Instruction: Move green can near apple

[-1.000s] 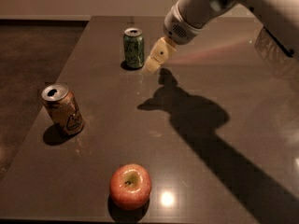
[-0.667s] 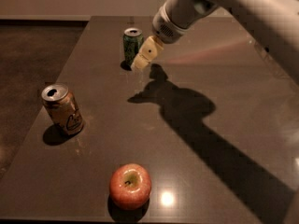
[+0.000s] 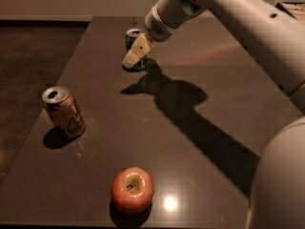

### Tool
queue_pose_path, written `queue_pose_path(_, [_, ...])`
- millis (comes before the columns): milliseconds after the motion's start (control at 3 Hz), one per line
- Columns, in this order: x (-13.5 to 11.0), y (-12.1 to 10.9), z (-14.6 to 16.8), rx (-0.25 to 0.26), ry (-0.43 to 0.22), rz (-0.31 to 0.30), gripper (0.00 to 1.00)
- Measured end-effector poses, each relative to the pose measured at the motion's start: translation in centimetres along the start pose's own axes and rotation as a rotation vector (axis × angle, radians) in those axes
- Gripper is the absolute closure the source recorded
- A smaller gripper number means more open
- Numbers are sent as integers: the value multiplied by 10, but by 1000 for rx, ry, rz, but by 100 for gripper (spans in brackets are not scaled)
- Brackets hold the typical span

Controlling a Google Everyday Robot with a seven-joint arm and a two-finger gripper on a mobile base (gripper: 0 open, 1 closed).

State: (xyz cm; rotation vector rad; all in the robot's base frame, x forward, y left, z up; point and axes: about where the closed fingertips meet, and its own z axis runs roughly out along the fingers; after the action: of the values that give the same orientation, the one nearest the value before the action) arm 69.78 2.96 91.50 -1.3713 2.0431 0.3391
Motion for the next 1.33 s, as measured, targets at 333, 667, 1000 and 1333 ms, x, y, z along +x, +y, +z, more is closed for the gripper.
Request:
queue_pose_path(333, [-11,-8,13,-1,-18,6,0])
queue_pose_path(667, [-20,-12,23,-5,-29,18,16])
queue_pose_path(1000, [-23,-13,29,-16,-35,29,38])
queue_pose_path(1333, [-20,-4,24,-37,-39,25,62])
